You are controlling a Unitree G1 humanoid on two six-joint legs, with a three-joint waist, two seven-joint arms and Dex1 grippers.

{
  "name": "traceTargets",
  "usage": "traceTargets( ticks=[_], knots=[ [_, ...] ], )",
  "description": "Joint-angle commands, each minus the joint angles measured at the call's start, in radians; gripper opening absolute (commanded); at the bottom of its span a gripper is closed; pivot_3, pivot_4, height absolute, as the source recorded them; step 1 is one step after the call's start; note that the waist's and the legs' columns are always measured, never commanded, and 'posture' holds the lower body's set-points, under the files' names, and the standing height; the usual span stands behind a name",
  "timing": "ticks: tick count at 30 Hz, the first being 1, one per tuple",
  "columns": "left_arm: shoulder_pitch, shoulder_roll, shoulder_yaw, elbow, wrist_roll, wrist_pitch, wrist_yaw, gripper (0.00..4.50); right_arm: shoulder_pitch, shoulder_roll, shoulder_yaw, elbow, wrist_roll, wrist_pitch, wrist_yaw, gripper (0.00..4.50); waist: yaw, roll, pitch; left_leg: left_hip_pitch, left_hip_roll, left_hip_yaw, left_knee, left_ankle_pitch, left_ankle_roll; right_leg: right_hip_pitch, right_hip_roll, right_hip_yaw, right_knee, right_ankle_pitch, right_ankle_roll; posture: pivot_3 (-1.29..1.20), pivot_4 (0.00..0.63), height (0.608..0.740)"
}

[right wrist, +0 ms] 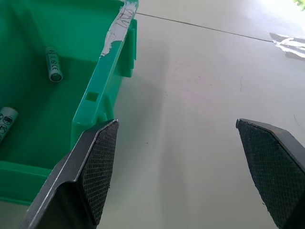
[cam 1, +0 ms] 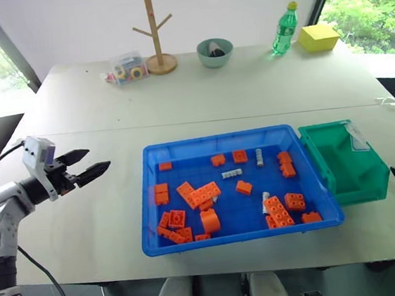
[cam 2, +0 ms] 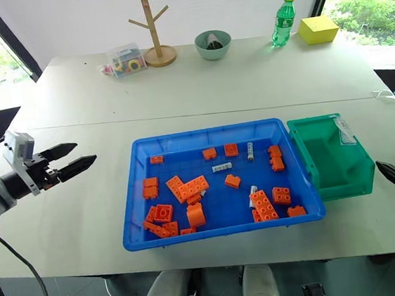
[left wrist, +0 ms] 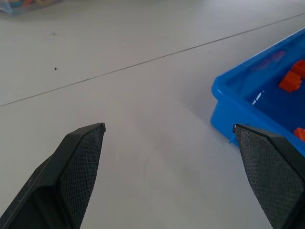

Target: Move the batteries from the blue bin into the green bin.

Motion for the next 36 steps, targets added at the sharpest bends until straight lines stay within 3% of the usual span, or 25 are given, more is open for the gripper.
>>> traceTargets(
  ticks=[1, 18, 25, 31, 36],
  knots=[
    [-0.014, 0.014, -0.007, -0.019, 0.016, -0.021, -0.004, 4.50, 0.005, -0.016, -0.043, -0.016, 0.007, -0.005, -0.003, 4.06, 0.000, 0.000, 0.000, 0.000, 0.000, 0.000, 0.000, 0.000, 0.000, 0.000, 0.000, 0.000, 0.000, 0.000, 0.000, 0.00, 0.150, 0.703],
    [-0.045, 0.004, -0.006, -0.013, 0.013, -0.004, 0.011, 4.50, -0.007, -0.009, -0.050, -0.015, 0.023, 0.010, -0.031, 4.06, 0.001, 0.000, 0.000, 0.000, 0.000, 0.000, 0.000, 0.000, 0.000, 0.000, 0.000, 0.000, 0.000, 0.000, 0.000, 0.00, 0.150, 0.703],
    [-0.057, -0.028, 0.004, -0.085, -0.025, 0.016, 0.033, 4.50, -0.126, -0.072, -0.064, -0.029, 0.098, 0.099, -0.031, 4.06, -0.002, 0.000, 0.000, 0.000, 0.000, 0.000, 0.001, 0.000, 0.000, 0.000, 0.000, 0.000, 0.000, 0.000, 0.000, 0.00, 0.150, 0.703],
    [-0.025, -0.011, 0.007, -0.190, -0.111, 0.108, -0.014, 4.50, -0.261, -0.169, 0.054, -0.163, 0.158, 0.194, 0.020, 4.06, -0.008, 0.000, 0.000, 0.000, 0.001, 0.000, 0.000, 0.000, 0.000, 0.000, 0.001, 0.000, 0.000, 0.000, 0.000, 0.00, 0.150, 0.703],
    [-0.031, 0.040, 0.011, -0.287, -0.198, 0.192, -0.076, 4.50, -0.451, -0.212, 0.279, -0.310, 0.229, 0.286, 0.070, 4.06, -0.024, -0.001, 0.001, -0.001, 0.001, 0.000, 0.001, 0.000, 0.000, 0.000, 0.001, 0.000, 0.000, 0.001, -0.001, 0.00, 0.150, 0.703]
  ],
)
